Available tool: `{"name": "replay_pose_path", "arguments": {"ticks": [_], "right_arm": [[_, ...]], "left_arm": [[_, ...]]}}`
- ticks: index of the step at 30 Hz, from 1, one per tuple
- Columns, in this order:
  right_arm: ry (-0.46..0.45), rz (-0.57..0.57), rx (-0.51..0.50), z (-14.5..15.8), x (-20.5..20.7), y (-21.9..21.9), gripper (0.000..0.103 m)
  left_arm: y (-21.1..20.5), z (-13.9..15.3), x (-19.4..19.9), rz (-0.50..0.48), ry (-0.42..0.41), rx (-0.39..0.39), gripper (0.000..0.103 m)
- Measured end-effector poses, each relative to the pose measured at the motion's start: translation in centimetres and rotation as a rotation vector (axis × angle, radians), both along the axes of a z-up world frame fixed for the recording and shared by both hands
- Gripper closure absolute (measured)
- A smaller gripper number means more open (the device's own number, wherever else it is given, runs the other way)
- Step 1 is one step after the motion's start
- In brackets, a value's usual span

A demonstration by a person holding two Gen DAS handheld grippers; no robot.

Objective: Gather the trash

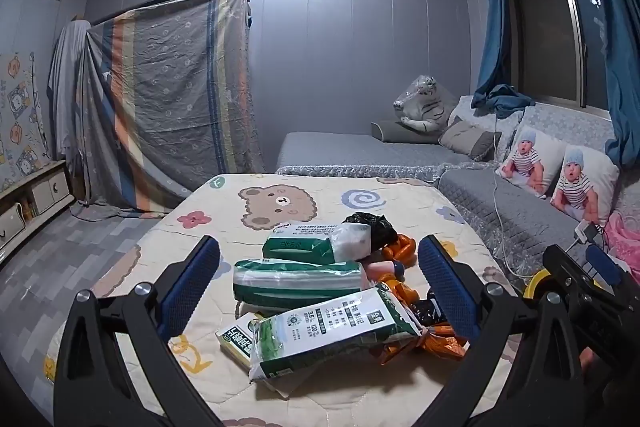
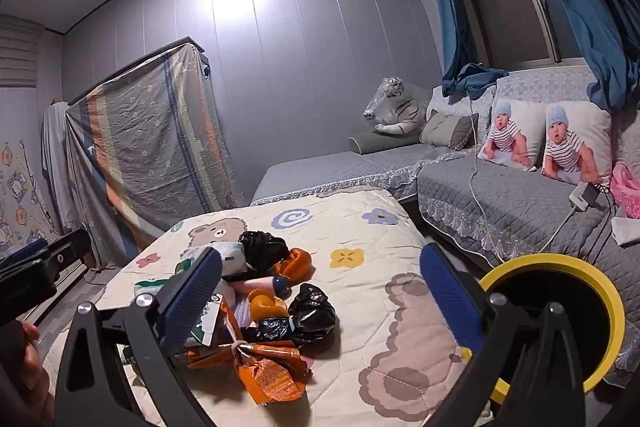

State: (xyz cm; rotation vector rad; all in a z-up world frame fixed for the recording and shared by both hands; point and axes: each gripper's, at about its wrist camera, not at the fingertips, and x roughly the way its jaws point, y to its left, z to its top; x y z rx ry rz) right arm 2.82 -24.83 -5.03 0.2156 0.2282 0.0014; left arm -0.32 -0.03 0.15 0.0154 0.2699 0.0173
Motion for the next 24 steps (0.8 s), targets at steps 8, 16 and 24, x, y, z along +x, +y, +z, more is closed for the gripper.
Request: {"name": "replay_pose_path", "arguments": {"ticks": [8,16,24], "right_arm": [[0.001,0.003,0.002,0.0,0.0,0.0,0.007],[0.003,0.004,0.003,0.1,0.0,0.0,0.007],[0.003,0.005,0.004,0.1,0.1,-0.1,0.007]], "left_arm": [[-0.1,0.5,-0.5,-0.012,0.012,-0.014,0.008],[0.6,0.0,0.4,-0.016,0.03,-0.034,0.008],[0.5,-0.2,0.6,-0.015,0.031,-0.033,0.008]]}}
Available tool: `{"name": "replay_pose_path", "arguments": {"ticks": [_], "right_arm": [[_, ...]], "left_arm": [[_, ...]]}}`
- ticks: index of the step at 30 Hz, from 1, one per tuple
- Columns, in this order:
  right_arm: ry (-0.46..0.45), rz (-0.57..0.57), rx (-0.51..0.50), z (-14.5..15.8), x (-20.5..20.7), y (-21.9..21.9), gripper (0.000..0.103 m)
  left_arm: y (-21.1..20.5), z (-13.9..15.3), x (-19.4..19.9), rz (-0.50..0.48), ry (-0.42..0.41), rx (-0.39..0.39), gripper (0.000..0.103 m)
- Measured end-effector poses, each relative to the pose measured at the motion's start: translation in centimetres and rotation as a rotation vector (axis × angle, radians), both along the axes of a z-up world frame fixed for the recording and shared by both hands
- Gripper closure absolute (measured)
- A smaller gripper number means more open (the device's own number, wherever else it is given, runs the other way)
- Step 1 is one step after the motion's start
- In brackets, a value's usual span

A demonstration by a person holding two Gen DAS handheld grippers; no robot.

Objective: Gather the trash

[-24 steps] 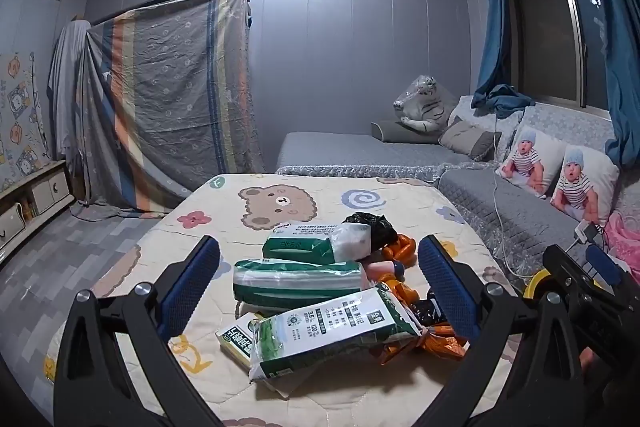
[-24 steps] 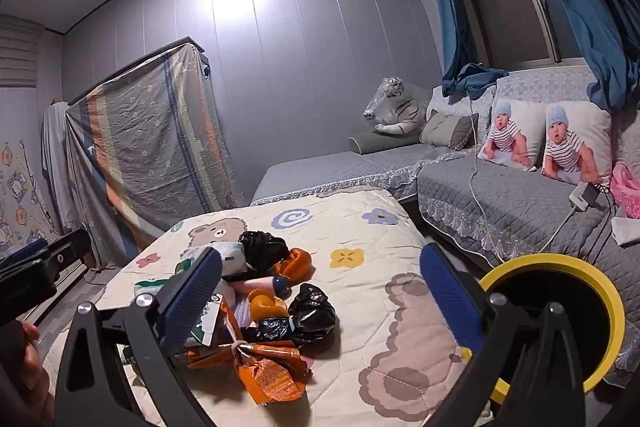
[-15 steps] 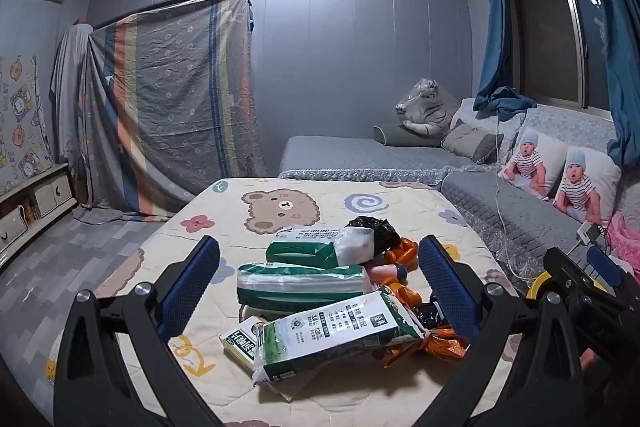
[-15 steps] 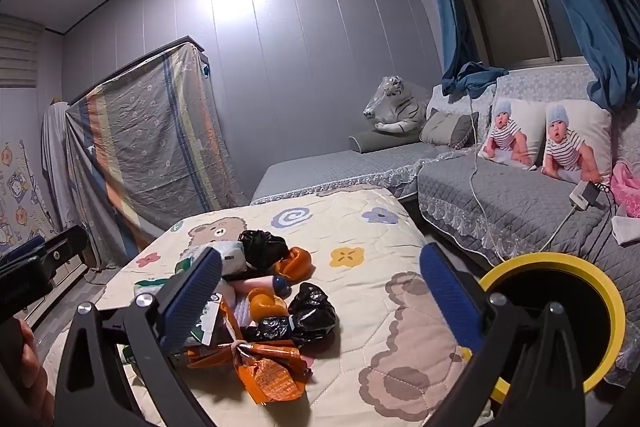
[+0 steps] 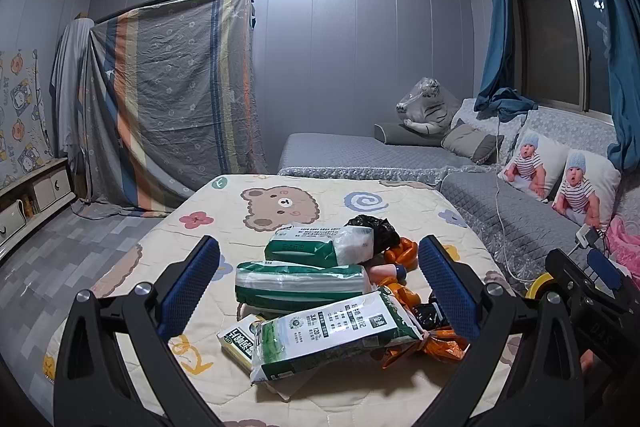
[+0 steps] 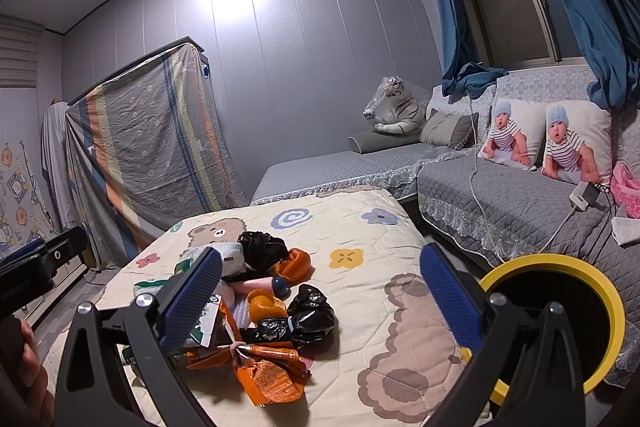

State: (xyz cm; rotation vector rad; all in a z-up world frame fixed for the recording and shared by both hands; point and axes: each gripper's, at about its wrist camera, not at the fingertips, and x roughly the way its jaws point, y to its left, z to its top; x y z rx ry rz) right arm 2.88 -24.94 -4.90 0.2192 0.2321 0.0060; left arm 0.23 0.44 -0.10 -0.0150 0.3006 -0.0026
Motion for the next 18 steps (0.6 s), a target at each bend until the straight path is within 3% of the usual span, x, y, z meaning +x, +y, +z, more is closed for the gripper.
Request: {"name": "replay_pose_path", "arguments": {"ticks": [18], "right_arm": [[0.005,-0.001,0.002,-0.09,0.12,-0.08,0.007]], "left_arm": [[-0.45,-0.74,0.51,-0.007,0.016,-0.002,0.008]]}}
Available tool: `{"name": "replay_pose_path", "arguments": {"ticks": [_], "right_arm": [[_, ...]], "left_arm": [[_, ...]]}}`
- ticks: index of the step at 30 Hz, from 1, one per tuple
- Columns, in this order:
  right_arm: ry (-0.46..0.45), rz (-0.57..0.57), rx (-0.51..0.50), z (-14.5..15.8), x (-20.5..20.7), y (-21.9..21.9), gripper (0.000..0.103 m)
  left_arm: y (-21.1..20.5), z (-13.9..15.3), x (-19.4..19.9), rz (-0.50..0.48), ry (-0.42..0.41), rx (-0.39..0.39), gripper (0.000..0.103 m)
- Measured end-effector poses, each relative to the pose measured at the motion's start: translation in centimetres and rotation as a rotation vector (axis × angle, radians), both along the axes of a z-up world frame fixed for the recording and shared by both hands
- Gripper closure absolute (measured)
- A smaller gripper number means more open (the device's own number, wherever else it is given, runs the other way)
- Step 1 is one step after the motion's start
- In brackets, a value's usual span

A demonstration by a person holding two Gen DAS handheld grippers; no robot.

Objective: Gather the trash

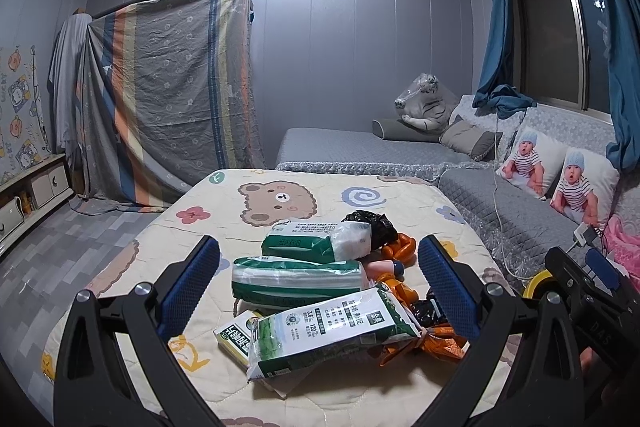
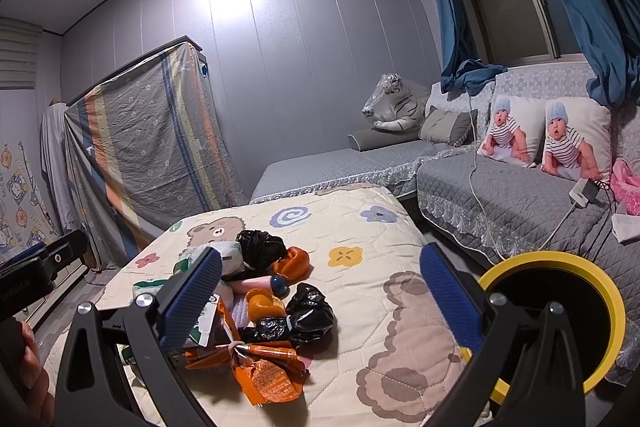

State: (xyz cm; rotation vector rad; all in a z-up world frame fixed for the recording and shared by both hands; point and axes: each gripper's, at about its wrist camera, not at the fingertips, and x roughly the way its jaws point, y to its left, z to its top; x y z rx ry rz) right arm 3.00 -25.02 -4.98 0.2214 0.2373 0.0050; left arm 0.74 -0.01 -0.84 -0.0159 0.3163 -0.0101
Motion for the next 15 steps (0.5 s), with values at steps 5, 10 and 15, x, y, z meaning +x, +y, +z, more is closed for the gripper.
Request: {"name": "replay_pose_path", "arguments": {"ticks": [5,10,15], "right_arm": [[0.003,0.0,0.001,-0.27,0.01,-0.1,0.007],[0.004,0.0,0.001,-0.26,0.04,-0.09,0.007],[0.005,-0.001,0.002,-0.45,-0.05,-0.15,0.007]], "left_arm": [[0.02,0.02,0.04,0.0,0.003,-0.002,0.008],[0.07,-0.02,0.06,0.0,0.009,-0.007,0.008],[0.05,-0.09,0.07,0.0,0.009,-0.007,0.008]]}}
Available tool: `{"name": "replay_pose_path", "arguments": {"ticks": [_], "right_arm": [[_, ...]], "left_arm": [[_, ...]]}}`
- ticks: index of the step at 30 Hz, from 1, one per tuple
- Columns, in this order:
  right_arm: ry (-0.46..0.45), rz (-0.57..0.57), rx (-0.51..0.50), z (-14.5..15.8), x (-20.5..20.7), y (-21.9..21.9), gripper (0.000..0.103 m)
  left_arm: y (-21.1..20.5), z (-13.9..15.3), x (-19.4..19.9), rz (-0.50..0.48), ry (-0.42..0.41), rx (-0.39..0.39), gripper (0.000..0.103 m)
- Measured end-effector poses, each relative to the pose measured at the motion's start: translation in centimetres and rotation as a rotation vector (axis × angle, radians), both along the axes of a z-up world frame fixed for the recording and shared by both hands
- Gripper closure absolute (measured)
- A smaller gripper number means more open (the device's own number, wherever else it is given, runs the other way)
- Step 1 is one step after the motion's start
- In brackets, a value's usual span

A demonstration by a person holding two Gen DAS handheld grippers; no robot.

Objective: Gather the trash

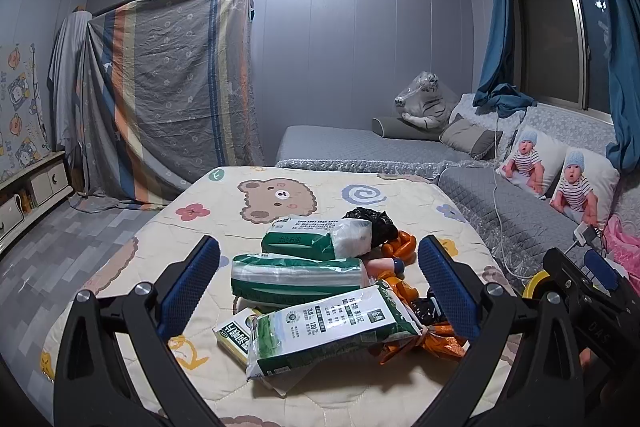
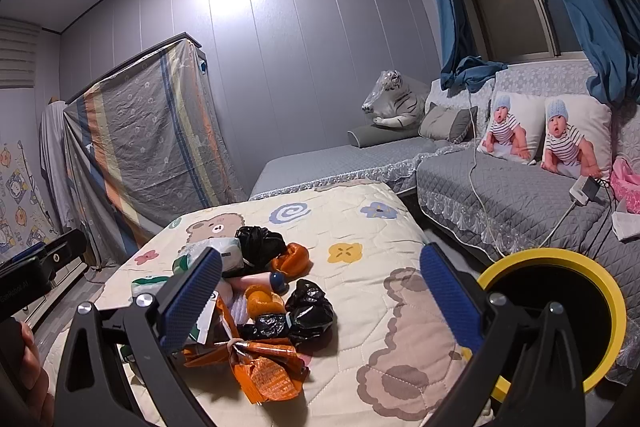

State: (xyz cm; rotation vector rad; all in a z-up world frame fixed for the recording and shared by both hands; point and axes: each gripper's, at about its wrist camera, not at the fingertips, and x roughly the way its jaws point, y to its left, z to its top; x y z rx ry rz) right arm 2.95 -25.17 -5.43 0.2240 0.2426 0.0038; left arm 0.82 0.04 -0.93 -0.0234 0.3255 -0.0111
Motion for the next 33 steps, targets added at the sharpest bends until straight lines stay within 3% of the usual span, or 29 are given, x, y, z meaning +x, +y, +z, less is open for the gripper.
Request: {"name": "replay_pose_path", "arguments": {"ticks": [33], "right_arm": [[0.008,0.0,0.004,-0.88,0.2,-0.02,0.007]], "left_arm": [[0.08,-0.7,0.2,-0.003,0.013,-0.008,0.008]]}}
